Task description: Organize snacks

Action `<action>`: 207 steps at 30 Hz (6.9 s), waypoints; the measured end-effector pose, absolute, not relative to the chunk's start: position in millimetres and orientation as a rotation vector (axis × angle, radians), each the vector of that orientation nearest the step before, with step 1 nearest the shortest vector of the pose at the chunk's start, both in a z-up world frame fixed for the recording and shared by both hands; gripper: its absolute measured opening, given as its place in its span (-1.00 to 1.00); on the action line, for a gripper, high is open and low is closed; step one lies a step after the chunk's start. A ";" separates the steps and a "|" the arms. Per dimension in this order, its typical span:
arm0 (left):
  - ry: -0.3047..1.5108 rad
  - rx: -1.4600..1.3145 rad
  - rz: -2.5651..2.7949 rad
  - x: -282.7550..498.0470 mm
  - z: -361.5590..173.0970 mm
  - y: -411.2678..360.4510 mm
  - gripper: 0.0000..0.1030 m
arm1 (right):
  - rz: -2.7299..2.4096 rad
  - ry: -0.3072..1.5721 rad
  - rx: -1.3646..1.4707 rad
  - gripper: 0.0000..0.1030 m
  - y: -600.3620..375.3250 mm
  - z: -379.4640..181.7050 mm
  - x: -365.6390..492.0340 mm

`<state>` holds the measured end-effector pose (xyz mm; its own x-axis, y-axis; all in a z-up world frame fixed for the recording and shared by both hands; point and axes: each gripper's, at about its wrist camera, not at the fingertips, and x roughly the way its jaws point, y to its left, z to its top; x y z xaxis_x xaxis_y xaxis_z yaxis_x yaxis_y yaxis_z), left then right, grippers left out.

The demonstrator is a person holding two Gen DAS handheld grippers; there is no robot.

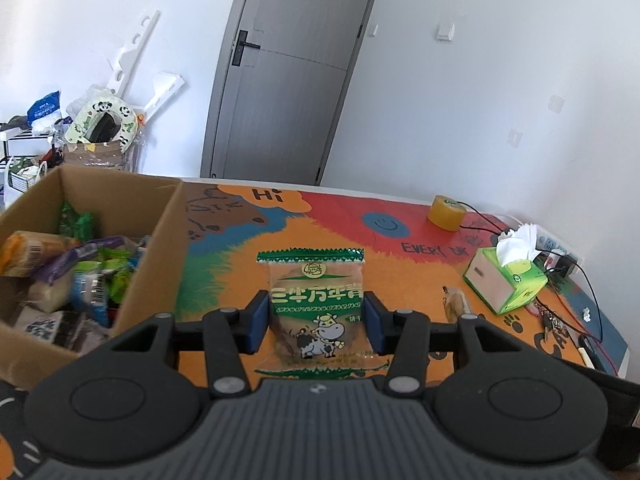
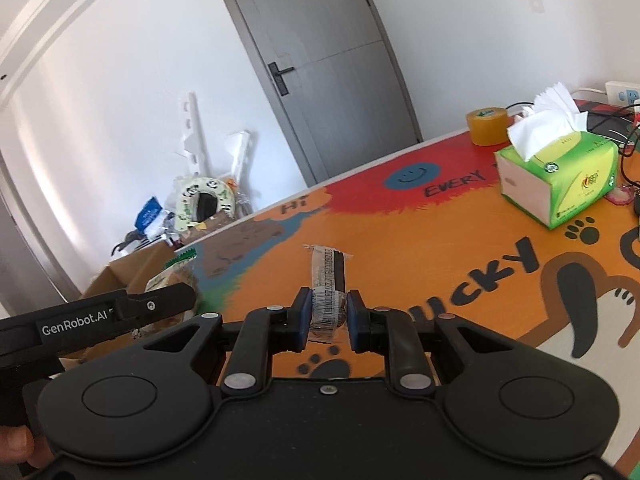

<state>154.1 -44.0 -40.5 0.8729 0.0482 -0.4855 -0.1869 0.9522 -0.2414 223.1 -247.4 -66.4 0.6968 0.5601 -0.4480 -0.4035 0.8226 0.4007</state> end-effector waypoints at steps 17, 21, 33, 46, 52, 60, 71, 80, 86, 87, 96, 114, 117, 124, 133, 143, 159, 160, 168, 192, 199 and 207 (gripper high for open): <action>0.414 -0.310 0.174 97.4 -17.0 -4.7 -0.07 | 0.647 0.533 0.268 -0.62 -214.3 -42.5 183.1; 0.394 -0.325 0.191 86.2 -11.6 7.6 -0.07 | 0.671 0.529 0.253 -0.62 -204.6 -39.0 179.0; 0.365 -0.347 0.250 67.7 -3.0 45.5 -0.07 | 0.711 0.518 0.236 -0.62 -184.8 -30.5 174.3; 0.378 -0.380 0.315 69.9 -10.8 82.4 -0.07 | 0.769 0.529 0.207 -0.61 -148.4 -25.6 173.6; 0.394 -0.377 0.344 81.7 -12.7 96.1 -0.02 | 0.794 0.529 0.186 -0.62 -127.5 -22.7 173.3; 0.379 -0.388 0.378 67.5 -8.9 115.8 0.08 | 0.842 0.533 0.165 -0.62 -95.9 -16.2 176.5; 0.397 -0.427 0.402 51.1 -7.1 141.2 0.19 | 0.855 0.545 0.134 -0.61 -57.7 -11.1 177.8; 0.414 -0.416 0.405 53.2 -8.1 136.7 0.44 | 0.813 0.571 0.164 -0.01 -74.4 -15.4 178.1; 0.430 -0.395 0.387 55.3 -8.5 120.3 0.61 | 0.771 0.597 0.197 0.23 -108.5 -20.1 177.8; 0.431 -0.392 0.385 54.8 -8.1 117.3 0.63 | 0.765 0.597 0.200 0.25 -113.7 -20.1 176.9; 0.439 -0.359 0.356 51.9 -7.3 93.0 0.79 | 0.705 0.595 0.228 0.53 -154.1 -25.6 168.2; 0.473 -0.264 0.253 46.2 2.3 37.6 0.89 | 0.670 0.569 0.255 0.99 -216.0 -13.6 146.8; 0.480 -0.245 0.245 43.8 2.6 30.4 0.90 | 0.658 0.570 0.261 1.00 -225.0 -12.0 143.8; 0.505 -0.213 0.260 33.0 9.2 19.6 0.91 | 0.657 0.601 0.265 1.00 -236.6 -10.2 140.3; 0.495 -0.176 0.236 12.1 21.2 13.0 0.99 | 0.682 0.597 0.228 1.00 -241.6 2.3 120.3; 0.524 -0.163 0.217 3.5 16.5 14.2 0.99 | 0.625 0.610 0.177 1.00 -254.4 7.7 102.0; 0.520 -0.168 0.211 -0.8 20.9 15.8 0.99 | 0.599 0.594 0.159 1.00 -255.0 15.9 95.9; 0.521 -0.166 0.209 -0.6 20.9 15.3 0.99 | 0.597 0.593 0.157 1.00 -254.7 15.7 95.4; 0.528 -0.164 0.204 -0.5 20.0 15.7 0.99 | 0.606 0.594 0.148 1.00 -252.7 13.8 95.2; 0.516 -0.175 0.220 -3.6 22.9 24.7 0.99 | 0.610 0.603 0.154 1.00 -250.6 12.9 96.1; 0.510 -0.180 0.222 -4.2 23.2 26.6 0.99 | 0.610 0.603 0.152 1.00 -250.5 13.2 96.7; 0.515 -0.179 0.219 -4.6 21.4 26.6 0.99 | 0.620 0.608 0.167 1.00 -251.5 12.0 96.5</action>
<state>-4.6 26.6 21.4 0.8480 0.1614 -0.5048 -0.2511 0.9612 -0.1145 96.5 -251.5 12.0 0.6474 0.5896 -0.4830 -0.4944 0.8071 0.3227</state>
